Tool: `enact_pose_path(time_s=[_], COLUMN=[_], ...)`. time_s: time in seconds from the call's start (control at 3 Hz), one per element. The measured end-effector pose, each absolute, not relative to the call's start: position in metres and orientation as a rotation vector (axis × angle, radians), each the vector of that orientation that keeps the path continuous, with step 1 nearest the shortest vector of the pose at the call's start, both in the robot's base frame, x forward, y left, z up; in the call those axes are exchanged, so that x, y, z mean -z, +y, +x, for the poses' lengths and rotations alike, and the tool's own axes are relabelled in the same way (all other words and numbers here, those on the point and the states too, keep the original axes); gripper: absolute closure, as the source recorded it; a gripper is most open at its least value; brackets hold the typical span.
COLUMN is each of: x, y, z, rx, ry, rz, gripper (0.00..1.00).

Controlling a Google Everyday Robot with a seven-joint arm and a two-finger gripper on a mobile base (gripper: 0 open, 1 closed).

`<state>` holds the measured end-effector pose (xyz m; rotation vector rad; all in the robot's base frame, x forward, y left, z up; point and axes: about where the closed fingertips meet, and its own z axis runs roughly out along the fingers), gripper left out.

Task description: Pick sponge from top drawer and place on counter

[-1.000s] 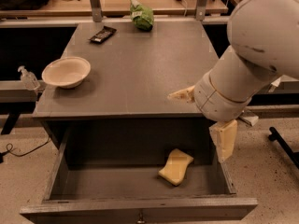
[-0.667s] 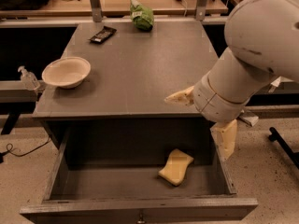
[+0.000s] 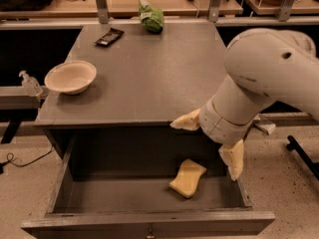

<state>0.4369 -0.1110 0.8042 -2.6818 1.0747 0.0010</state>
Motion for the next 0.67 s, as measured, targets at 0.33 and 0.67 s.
enact_pose_path(time_s=[0.33, 0.67], x=[-0.752, -0.699], y=[-0.101, -0.081], z=[0.439, 0.441], rx=[-0.029, -0.040], ry=[0.933, 0.774], rz=[-2.761, -2.857], gripper=[0.00, 0.00])
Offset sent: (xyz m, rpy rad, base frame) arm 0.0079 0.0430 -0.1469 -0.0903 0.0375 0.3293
